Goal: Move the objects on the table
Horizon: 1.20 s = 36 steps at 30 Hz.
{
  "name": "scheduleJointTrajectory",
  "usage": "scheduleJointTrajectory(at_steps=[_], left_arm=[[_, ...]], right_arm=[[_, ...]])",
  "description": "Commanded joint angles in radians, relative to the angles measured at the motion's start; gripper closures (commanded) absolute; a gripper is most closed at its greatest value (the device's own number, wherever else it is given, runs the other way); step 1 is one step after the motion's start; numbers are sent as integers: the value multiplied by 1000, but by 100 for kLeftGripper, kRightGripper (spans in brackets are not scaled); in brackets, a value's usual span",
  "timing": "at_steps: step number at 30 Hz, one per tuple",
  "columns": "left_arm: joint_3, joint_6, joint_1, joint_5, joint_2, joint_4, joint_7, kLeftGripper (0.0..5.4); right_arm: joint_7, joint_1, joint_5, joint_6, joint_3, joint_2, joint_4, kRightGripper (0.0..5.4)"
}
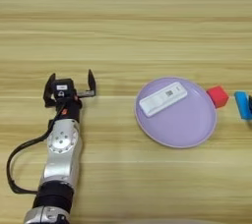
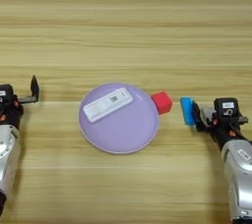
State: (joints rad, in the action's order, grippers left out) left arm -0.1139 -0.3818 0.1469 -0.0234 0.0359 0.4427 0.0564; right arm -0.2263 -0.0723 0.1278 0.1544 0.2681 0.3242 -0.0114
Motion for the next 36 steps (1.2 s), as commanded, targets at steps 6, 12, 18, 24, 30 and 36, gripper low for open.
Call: scheduleJointTrajectory(at_steps=[6,12,18,24,30,36], left_arm=[[-10,-17,23,-7,16,33,-9,0],[-18,-73,54,-4,17,87,2,0],[-12,-97,88,0,12,103,-1,0],[1,-51,102,3,6,39,5,0],[-2,-25,117,2,10,32,15,0],[-15,-20,126,-1,20,37,24,0]], right_arm=[[45,-28,-36,-127,2,-24,-62,5],[106,-31,-101,-232,-45,-71,-7,2],[138,-42,-66,-252,-42,-130,-6,2],[154,-105,-111,-186,-87,-146,-116,2],[147,-155,-110,-127,-117,-152,-232,2],[135,-207,-114,-103,-169,-166,-263,2]])
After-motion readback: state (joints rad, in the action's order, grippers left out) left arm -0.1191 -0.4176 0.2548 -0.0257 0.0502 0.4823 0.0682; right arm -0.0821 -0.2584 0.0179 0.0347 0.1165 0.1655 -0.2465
